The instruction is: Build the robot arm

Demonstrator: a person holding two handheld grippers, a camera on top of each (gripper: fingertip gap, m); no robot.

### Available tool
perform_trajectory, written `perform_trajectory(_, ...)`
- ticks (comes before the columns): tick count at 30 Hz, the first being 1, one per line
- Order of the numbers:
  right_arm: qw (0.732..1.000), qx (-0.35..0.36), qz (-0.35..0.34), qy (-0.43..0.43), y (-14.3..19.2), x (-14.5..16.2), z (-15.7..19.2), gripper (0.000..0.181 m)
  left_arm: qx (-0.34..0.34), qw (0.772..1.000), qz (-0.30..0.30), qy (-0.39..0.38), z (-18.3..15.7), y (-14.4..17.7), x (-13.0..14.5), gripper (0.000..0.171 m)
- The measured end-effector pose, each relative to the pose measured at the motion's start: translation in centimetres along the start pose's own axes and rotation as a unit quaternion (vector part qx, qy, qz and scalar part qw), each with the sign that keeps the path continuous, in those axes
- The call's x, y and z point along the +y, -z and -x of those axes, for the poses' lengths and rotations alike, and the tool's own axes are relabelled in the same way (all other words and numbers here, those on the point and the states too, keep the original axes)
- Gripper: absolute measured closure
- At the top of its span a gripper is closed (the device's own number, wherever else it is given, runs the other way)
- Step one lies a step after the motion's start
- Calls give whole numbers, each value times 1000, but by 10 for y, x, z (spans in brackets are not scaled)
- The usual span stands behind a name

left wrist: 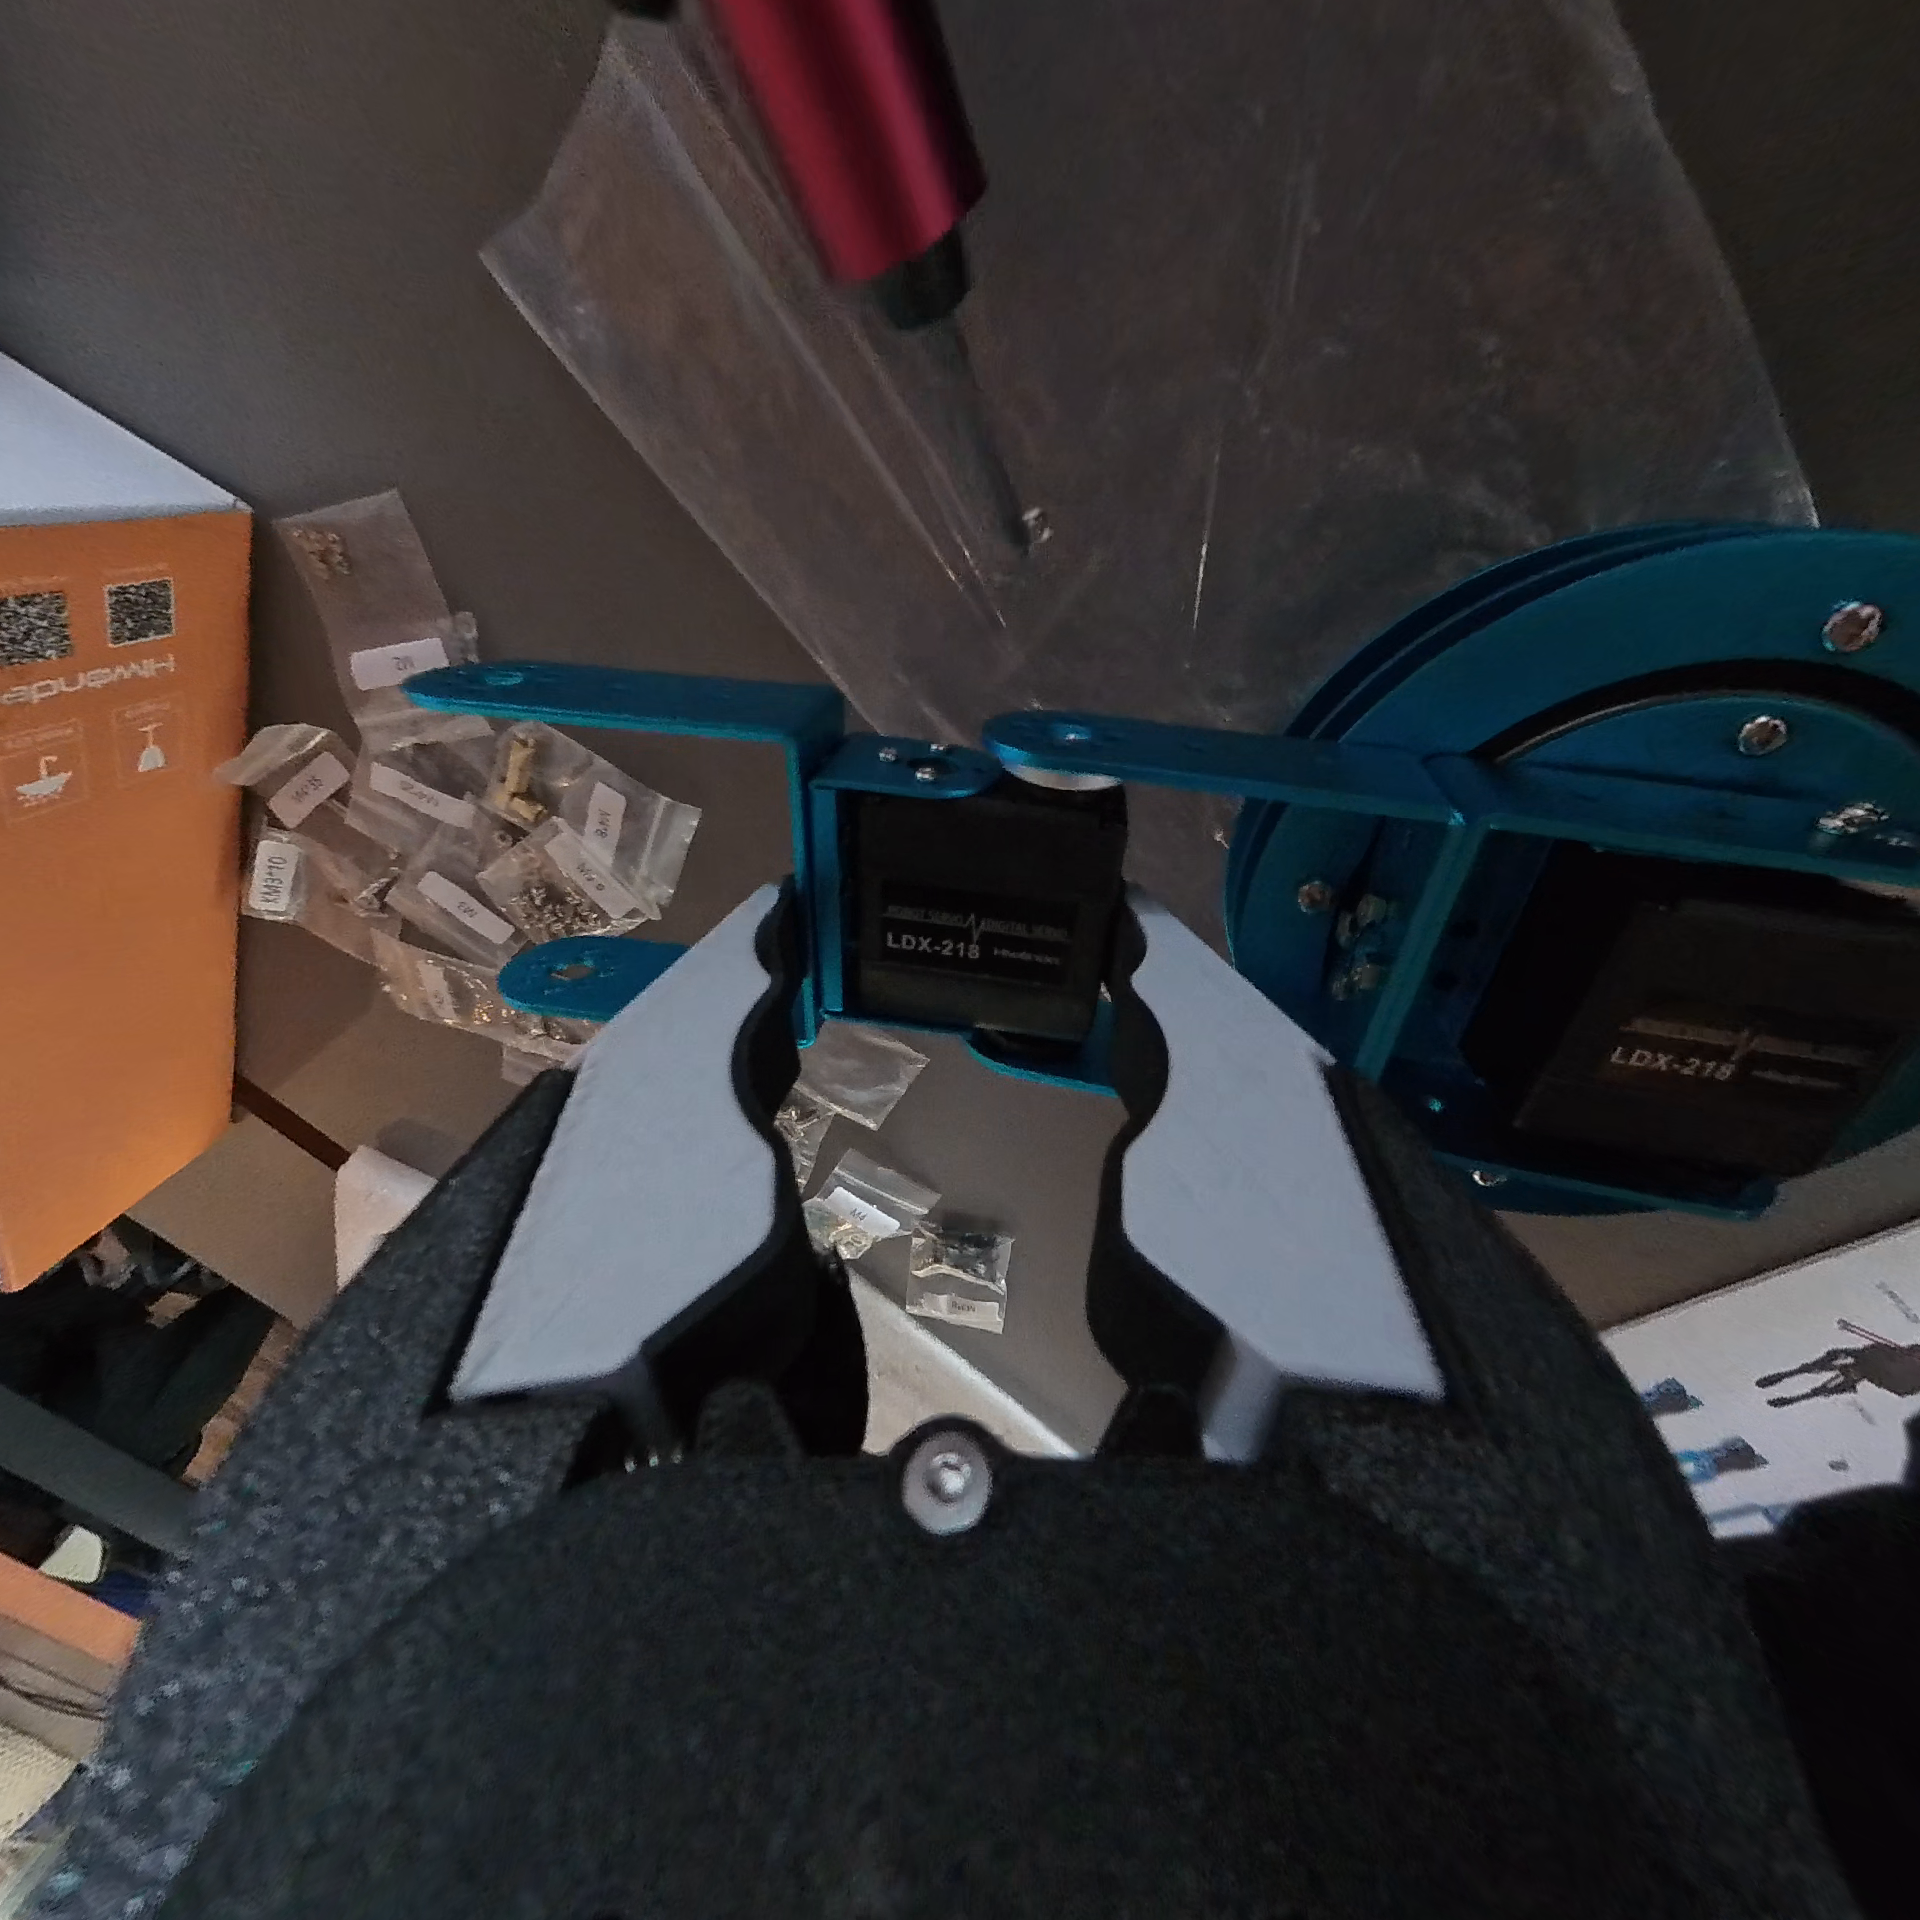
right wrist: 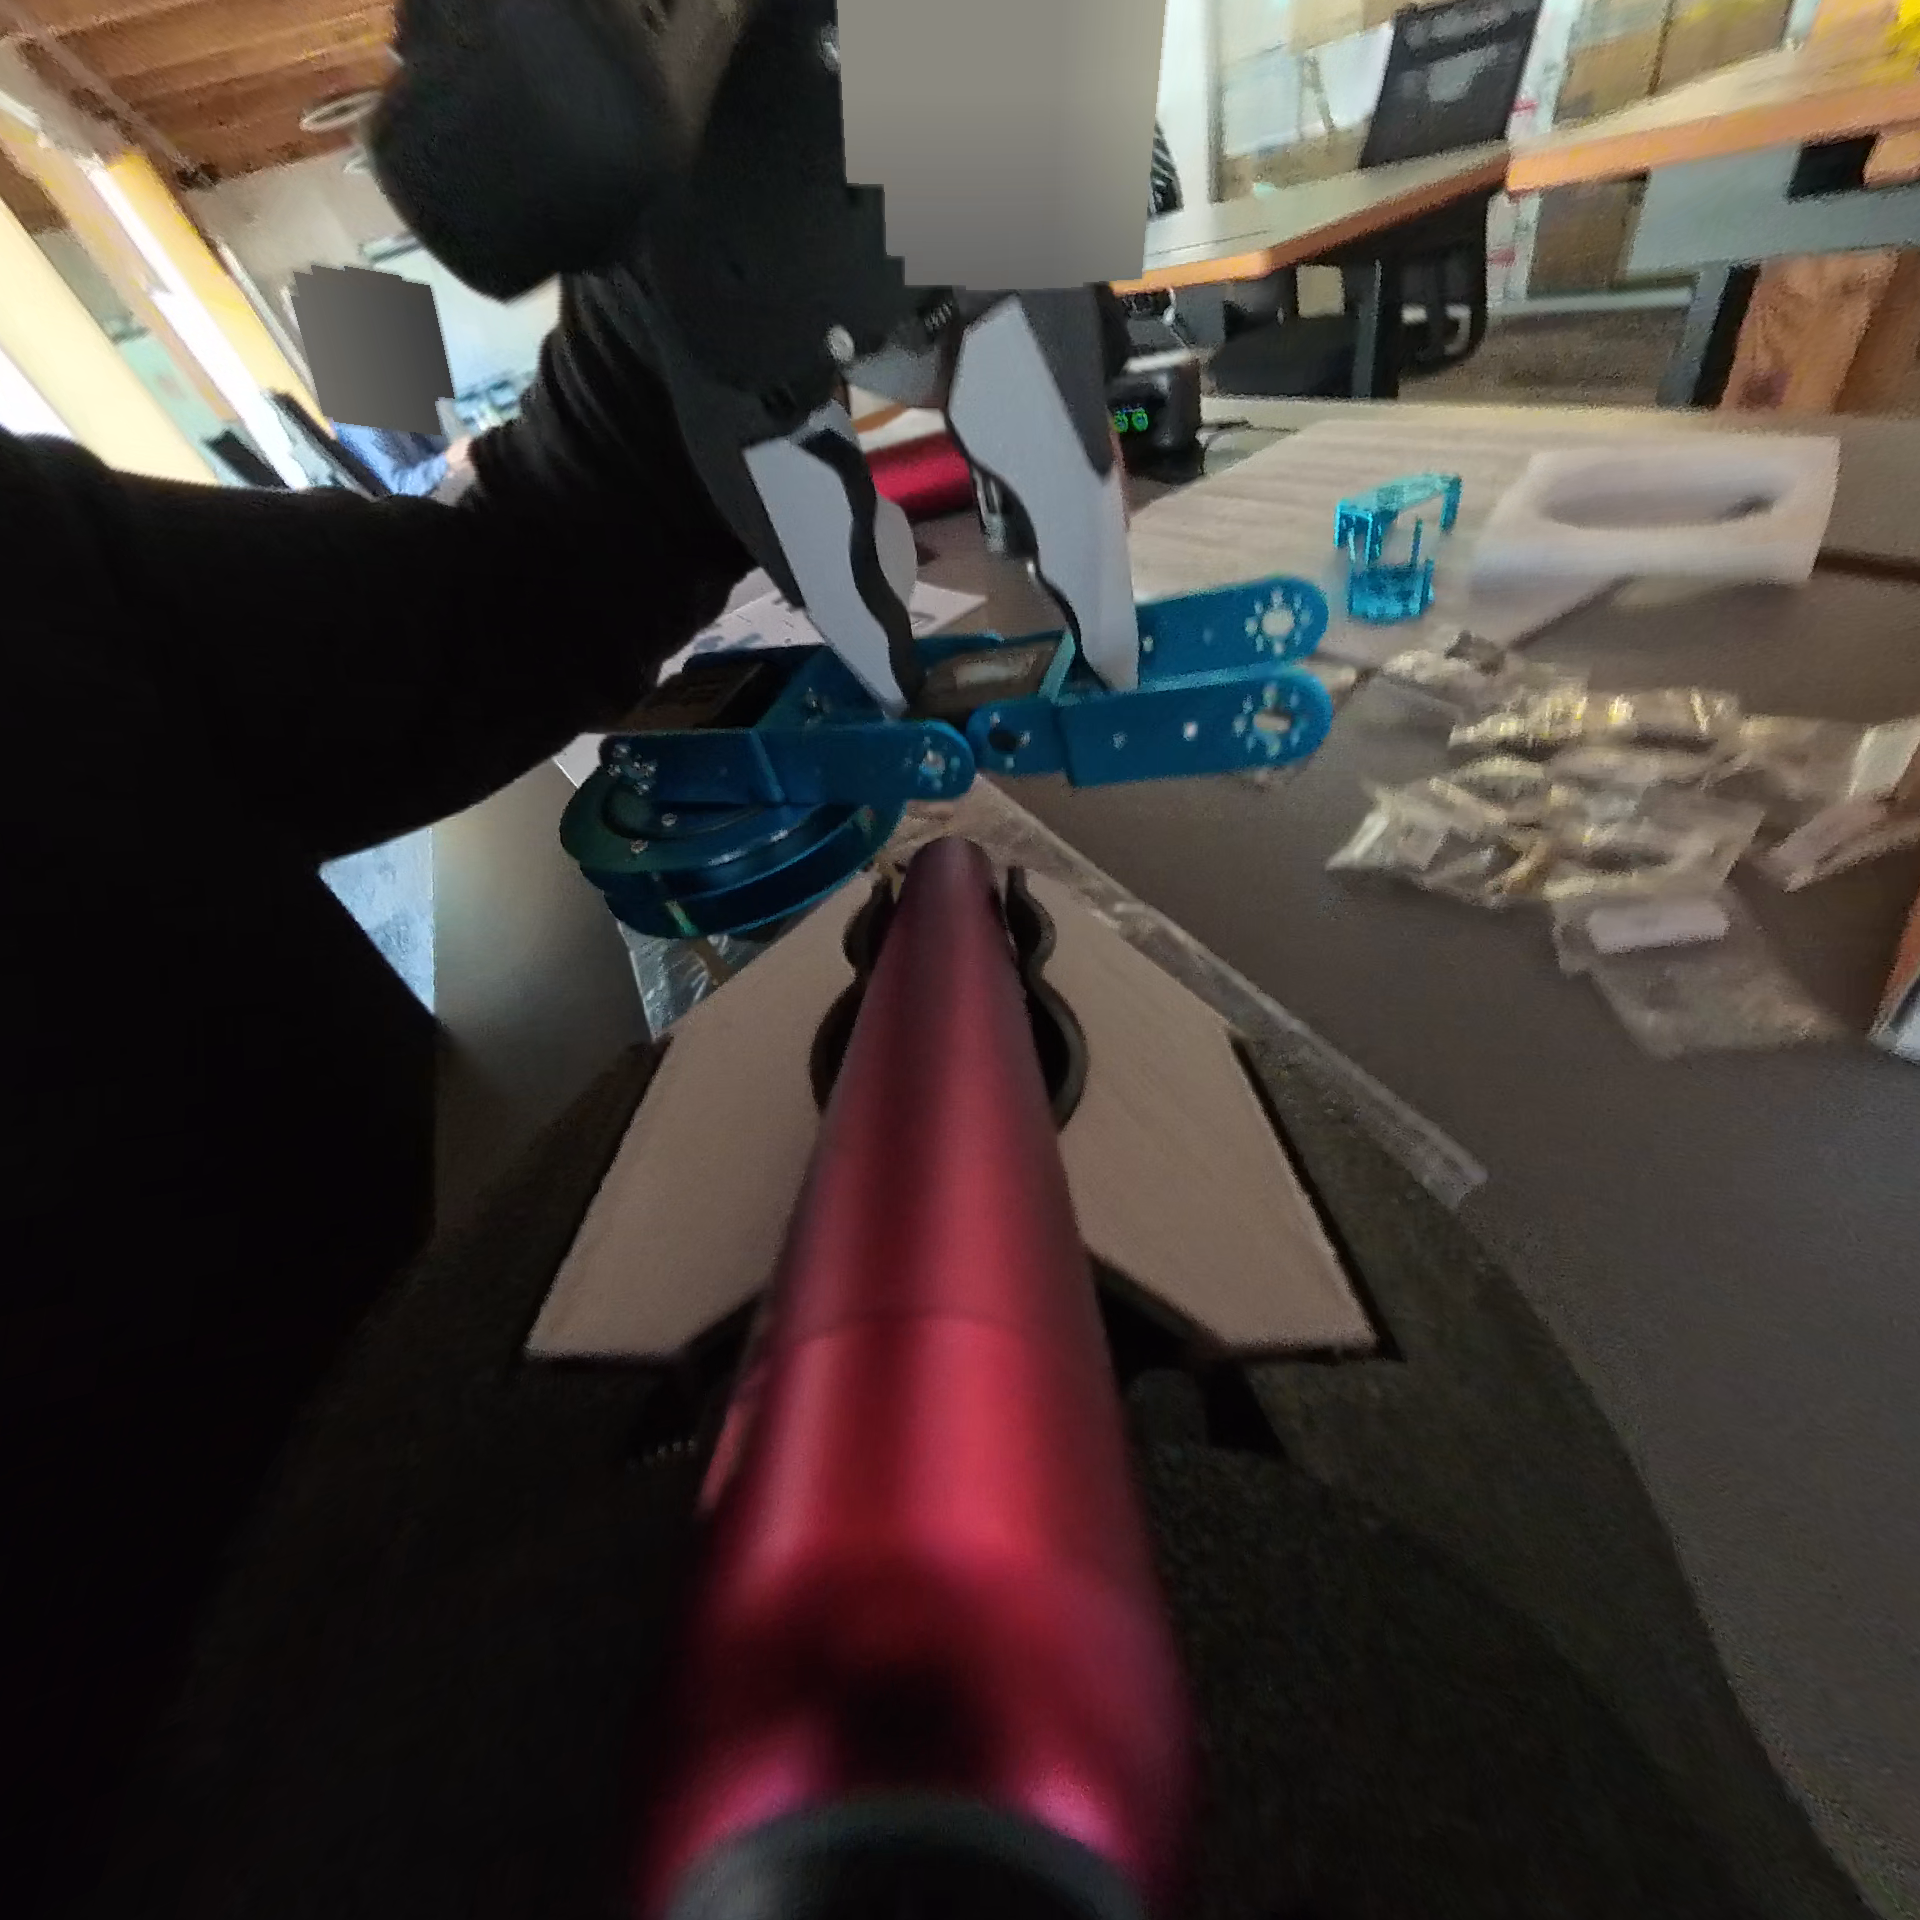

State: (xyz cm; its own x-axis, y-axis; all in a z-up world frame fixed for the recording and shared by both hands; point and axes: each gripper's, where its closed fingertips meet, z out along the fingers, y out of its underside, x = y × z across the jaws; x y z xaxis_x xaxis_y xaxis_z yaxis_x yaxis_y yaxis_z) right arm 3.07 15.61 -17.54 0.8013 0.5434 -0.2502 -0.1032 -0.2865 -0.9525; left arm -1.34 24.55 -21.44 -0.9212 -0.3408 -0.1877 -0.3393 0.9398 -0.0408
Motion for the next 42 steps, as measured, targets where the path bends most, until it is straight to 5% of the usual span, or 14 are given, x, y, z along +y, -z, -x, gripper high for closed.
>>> perform_trajectory(22, 968, 50, 120, -215, 66, 73, -20, 159, 8, 999, 31, 19, -1, -1, 3, 114)
perform_trajectory(29, 948, 37, 144, -280, 80, 92, -32, 138, -4, 999, 31, 32, 0, 0, 3, 114)
perform_trajectory(38, 944, 40, 94, -313, 101, 83, -44, 153, -4, 999, 20, 38, 0, -1, 3, 114)
perform_trajectory(42, 960, 58, 94, -257, 96, 74, -42, 153, 3, 999, 14, 35, 0, -2, 2, 114)
